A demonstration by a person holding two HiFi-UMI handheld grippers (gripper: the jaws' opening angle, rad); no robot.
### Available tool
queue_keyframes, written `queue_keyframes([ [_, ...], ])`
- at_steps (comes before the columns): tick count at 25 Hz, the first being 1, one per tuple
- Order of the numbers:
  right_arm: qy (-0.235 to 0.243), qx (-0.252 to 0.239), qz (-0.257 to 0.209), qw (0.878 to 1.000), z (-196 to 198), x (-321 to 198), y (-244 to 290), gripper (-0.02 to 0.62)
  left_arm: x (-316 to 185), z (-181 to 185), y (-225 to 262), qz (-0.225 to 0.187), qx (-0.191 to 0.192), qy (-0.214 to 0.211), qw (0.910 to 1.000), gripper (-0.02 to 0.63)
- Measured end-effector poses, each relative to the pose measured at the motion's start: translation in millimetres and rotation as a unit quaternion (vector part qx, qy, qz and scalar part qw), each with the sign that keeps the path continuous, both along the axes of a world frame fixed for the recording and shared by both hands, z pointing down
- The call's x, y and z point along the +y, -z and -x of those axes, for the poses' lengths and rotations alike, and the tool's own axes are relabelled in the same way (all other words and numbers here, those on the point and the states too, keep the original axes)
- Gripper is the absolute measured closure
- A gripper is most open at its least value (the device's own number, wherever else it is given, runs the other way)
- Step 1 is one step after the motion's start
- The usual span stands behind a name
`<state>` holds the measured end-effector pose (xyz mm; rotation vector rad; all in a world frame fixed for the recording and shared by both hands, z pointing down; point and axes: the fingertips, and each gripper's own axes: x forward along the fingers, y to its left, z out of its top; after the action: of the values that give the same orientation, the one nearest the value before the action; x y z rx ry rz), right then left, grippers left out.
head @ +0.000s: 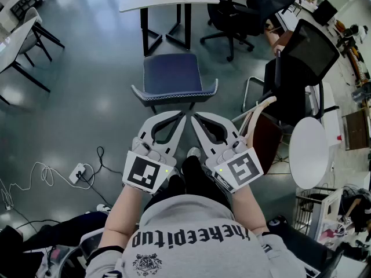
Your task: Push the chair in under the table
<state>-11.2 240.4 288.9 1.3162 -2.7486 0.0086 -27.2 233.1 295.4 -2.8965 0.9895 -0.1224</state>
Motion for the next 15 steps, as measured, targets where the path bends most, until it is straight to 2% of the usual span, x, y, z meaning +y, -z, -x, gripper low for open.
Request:
queue_keyframes([
  [15,-0.015,-0.014,-0.009,1.0,-3.6,1.2,0.9,0.586,-0.1,0.3,-0.9,-0.002,0.001,-0.005,1.0,0.591],
])
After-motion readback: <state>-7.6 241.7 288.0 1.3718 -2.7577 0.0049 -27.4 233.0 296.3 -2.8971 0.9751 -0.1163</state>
